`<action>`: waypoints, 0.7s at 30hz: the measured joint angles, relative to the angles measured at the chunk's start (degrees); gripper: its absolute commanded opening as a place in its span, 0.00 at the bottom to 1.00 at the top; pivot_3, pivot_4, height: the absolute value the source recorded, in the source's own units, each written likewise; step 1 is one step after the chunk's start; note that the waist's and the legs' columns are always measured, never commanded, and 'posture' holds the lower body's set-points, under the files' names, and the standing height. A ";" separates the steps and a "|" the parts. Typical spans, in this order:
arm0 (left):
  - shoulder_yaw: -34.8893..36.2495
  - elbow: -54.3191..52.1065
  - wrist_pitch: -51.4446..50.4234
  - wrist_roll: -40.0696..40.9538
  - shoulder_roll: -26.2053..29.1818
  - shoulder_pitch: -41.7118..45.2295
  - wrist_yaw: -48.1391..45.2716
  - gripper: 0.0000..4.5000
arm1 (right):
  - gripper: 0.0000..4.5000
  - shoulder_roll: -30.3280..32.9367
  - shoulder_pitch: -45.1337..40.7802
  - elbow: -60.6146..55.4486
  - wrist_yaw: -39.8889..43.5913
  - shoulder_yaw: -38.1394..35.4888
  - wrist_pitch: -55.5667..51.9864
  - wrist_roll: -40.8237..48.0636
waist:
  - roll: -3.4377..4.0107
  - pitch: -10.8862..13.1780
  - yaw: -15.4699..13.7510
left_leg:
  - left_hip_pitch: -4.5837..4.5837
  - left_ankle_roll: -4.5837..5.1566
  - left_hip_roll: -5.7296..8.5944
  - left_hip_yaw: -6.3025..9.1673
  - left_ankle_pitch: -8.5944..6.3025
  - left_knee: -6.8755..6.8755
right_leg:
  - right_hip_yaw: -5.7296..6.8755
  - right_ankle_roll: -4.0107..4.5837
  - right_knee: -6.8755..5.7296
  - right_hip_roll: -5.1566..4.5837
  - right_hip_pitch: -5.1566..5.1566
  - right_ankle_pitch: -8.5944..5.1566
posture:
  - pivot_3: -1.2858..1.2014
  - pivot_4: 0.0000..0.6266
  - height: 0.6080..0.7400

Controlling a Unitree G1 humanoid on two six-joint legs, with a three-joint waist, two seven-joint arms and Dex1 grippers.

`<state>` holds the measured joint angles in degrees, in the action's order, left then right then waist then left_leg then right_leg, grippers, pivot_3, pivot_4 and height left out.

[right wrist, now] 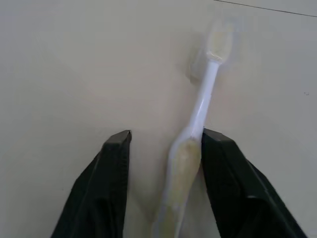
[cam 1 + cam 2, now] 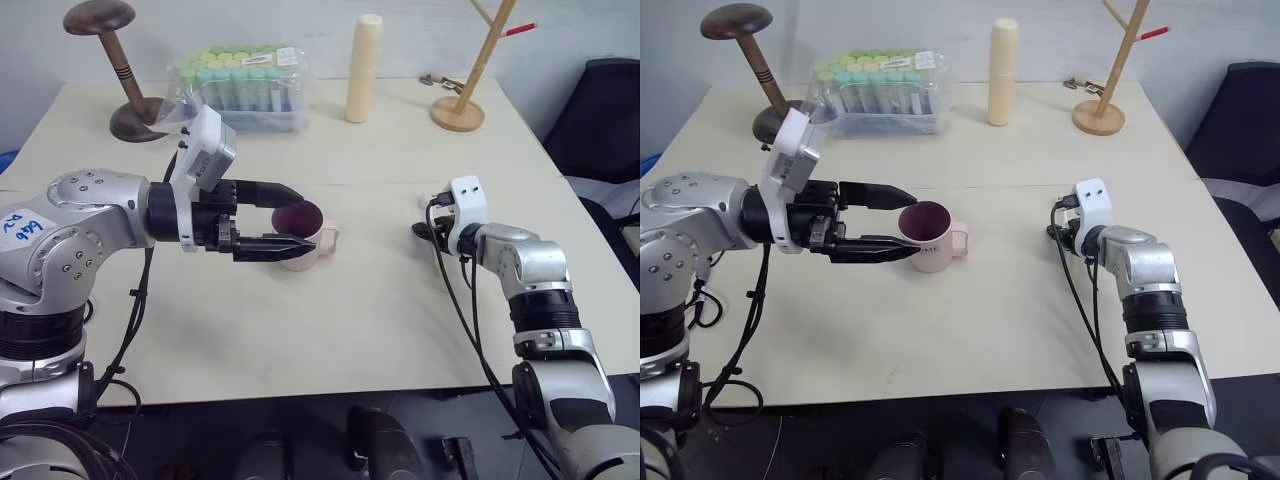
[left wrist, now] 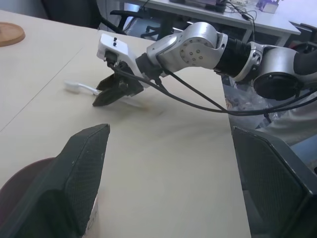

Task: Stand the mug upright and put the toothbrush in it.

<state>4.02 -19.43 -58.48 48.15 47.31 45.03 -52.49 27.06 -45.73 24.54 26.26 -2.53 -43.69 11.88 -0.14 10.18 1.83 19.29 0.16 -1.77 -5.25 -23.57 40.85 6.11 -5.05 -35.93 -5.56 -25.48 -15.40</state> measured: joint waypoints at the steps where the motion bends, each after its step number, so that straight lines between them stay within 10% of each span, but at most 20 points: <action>1: 0.00 -0.01 0.01 0.00 0.01 -0.16 0.01 0.93 | 0.16 0.00 0.17 -0.19 0.33 0.00 0.01 0.00 | 0.00 0.00 -0.01 | 0.00 0.00 0.00 0.00 0.00 0.00 | 0.00 0.00 0.00 0.00 0.00 0.00 | 0.52 0.24 1.00; 7: 1.62 0.44 0.00 -0.17 1.17 -2.96 1.12 0.93 | 0.06 -3.11 0.67 -0.96 -0.74 -0.76 3.14 -0.27 | 0.00 0.00 0.34 | -0.03 -0.01 -0.03 0.02 0.01 -0.04 | -0.04 0.00 -0.01 0.02 -0.02 0.00 | 0.52 0.24 1.00; 21: 17.57 3.87 -0.87 0.08 9.97 -16.84 3.79 0.93 | 0.06 -35.18 -12.33 -14.17 -8.11 -5.58 13.35 15.09 | 0.10 0.06 1.39 | 0.00 -0.14 0.13 0.32 0.08 -0.43 | 0.17 0.11 -0.01 -0.07 -0.07 -0.06 | 0.52 0.24 1.00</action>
<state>21.59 -15.55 -59.35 48.23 57.28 28.19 -48.70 -8.12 -58.06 10.37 18.15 -8.12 -30.33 26.97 -0.04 10.24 3.23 19.29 0.02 -1.64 -4.93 -23.49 40.42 6.28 -4.94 -35.94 -5.64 -25.54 -15.47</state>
